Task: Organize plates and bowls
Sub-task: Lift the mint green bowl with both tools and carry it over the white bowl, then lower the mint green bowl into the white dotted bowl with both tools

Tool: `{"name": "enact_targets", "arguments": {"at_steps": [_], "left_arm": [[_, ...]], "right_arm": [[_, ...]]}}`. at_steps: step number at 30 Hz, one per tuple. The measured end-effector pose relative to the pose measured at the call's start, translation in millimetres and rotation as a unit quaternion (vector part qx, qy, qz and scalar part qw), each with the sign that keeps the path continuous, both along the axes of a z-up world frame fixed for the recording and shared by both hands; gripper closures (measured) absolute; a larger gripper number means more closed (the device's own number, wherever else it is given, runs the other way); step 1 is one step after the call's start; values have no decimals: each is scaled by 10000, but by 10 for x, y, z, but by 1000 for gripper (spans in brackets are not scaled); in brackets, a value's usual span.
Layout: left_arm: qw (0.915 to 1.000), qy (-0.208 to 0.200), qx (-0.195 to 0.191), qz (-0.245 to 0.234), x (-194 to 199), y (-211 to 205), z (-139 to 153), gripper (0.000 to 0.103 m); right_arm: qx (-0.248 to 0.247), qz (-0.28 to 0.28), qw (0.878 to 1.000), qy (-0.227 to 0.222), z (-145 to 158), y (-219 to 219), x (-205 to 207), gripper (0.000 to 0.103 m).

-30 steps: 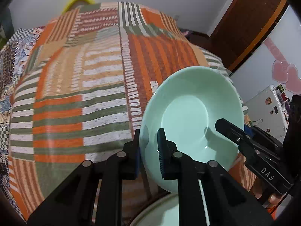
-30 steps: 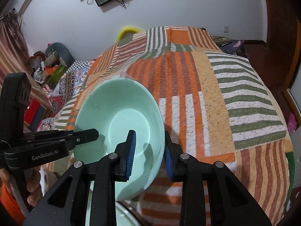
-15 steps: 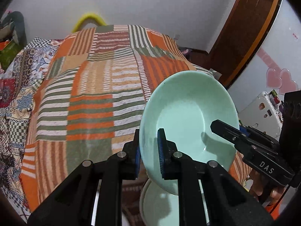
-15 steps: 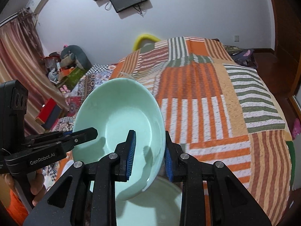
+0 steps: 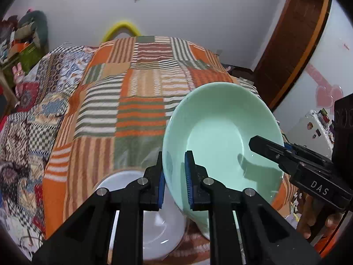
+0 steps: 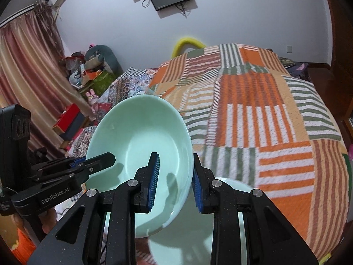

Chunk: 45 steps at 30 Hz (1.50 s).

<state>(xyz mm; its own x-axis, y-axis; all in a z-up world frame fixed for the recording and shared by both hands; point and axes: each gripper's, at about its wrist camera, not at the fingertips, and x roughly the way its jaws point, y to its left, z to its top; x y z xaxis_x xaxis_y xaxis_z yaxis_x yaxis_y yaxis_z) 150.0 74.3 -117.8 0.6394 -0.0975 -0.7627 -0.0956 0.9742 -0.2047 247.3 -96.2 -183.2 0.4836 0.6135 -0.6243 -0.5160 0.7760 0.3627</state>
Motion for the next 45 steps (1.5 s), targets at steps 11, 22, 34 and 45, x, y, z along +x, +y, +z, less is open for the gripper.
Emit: {"name": "enact_targets", "arguments": {"at_steps": [11,22,34,45], "left_arm": [[9986,37,-189,493,-568,457,-68,88],[9963,118,-256,810,-847,749,-236,88],[9929,354,-366,1080,-857,917,-568,88],[9905,683,-434,1108,-759,932,-888,88]], "right_arm": [[-19,392,9989,237,-154,428,-355,77],[-94,631,9972,377,-274,760,-500,77],[-328,709,9954,558,-464,970,-530,76],[-515,685,9941,662,-586,991,-510,76]]}}
